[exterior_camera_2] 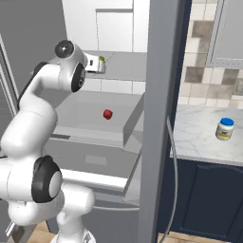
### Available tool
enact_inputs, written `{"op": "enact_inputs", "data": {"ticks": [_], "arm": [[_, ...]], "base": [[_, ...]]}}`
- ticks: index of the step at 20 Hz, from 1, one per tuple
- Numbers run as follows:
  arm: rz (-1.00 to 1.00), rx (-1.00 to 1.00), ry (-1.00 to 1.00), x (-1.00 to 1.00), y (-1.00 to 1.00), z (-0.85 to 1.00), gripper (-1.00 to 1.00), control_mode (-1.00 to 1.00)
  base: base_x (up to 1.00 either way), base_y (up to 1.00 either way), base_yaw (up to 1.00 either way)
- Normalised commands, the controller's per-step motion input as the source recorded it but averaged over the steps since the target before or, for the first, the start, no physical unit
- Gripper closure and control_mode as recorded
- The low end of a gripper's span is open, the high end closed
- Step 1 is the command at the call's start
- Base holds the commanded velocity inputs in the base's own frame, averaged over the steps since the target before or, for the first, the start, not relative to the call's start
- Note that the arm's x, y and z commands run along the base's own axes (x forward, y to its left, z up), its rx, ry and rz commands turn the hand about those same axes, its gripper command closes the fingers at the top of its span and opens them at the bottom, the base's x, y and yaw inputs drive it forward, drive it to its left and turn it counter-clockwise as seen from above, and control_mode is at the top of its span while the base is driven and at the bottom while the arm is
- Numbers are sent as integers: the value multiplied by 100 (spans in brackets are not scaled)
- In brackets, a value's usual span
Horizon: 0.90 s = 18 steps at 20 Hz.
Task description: Place the ketchup and mayonnaise from the counter to the top shelf of the fridge. If the existing items in the fridge are on the top shelf, move them to other shelves.
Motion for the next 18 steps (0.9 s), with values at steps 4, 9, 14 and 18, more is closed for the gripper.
{"op": "enact_inputs", "data": {"ticks": [4,9,14,18], "arm": [[0,0,5,86,0,-4,-100,-100],[0,0,5,79,0,-13,-100,-100],[0,0,3,65,0,-21,-100,-100],[0,0,2,62,0,-26,-100,-100]], "base": [[0,0,0],[0,0,0],[0,0,0],[0,0,0]]}}
